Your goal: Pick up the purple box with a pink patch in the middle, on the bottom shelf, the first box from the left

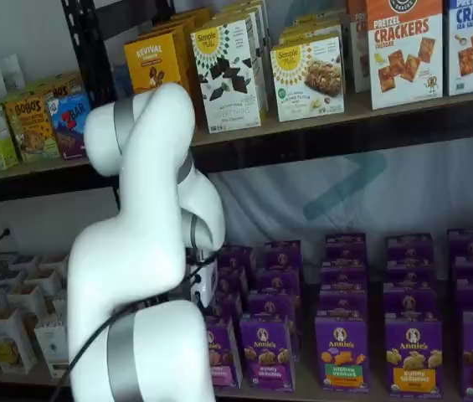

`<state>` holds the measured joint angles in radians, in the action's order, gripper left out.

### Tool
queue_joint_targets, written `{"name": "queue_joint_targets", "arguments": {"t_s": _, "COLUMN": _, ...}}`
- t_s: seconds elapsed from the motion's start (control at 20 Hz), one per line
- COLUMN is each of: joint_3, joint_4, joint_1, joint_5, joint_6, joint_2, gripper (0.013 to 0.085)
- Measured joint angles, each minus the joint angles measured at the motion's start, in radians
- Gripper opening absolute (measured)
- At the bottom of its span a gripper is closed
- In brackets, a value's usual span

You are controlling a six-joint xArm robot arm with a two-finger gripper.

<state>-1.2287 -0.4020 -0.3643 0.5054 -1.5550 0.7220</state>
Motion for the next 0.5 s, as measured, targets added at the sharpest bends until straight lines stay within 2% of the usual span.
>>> {"name": "queue_joint_targets", "arguments": {"t_s": 0.05, "joint_3": 0.004, "joint_4": -0.017, "joint_1": -0.001, "joint_5": -0.008, "joint_6": -0.016, "joint_2": -0.001, "gripper": 0.0850}}
{"name": "queue_joint_targets", "arguments": {"t_s": 0.1, "joint_3": 0.019, "joint_4": -0.077, "joint_1": -0.005, "joint_5": -0.034, "joint_6": -0.067, "joint_2": -0.009, "gripper": 0.0850}}
{"name": "queue_joint_targets", "arguments": {"t_s": 0.15, "joint_3": 0.029, "joint_4": -0.104, "joint_1": -0.006, "joint_5": -0.048, "joint_6": -0.089, "joint_2": -0.016, "gripper": 0.0850}}
{"name": "queue_joint_targets", "arguments": {"t_s": 0.3, "joint_3": 0.043, "joint_4": -0.121, "joint_1": -0.008, "joint_5": -0.065, "joint_6": -0.104, "joint_2": -0.026, "gripper": 0.0850}}
{"name": "queue_joint_targets", "arguments": {"t_s": 0.5, "joint_3": 0.067, "joint_4": -0.138, "joint_1": -0.022, "joint_5": -0.155, "joint_6": -0.114, "joint_2": -0.022, "gripper": 0.0850}}
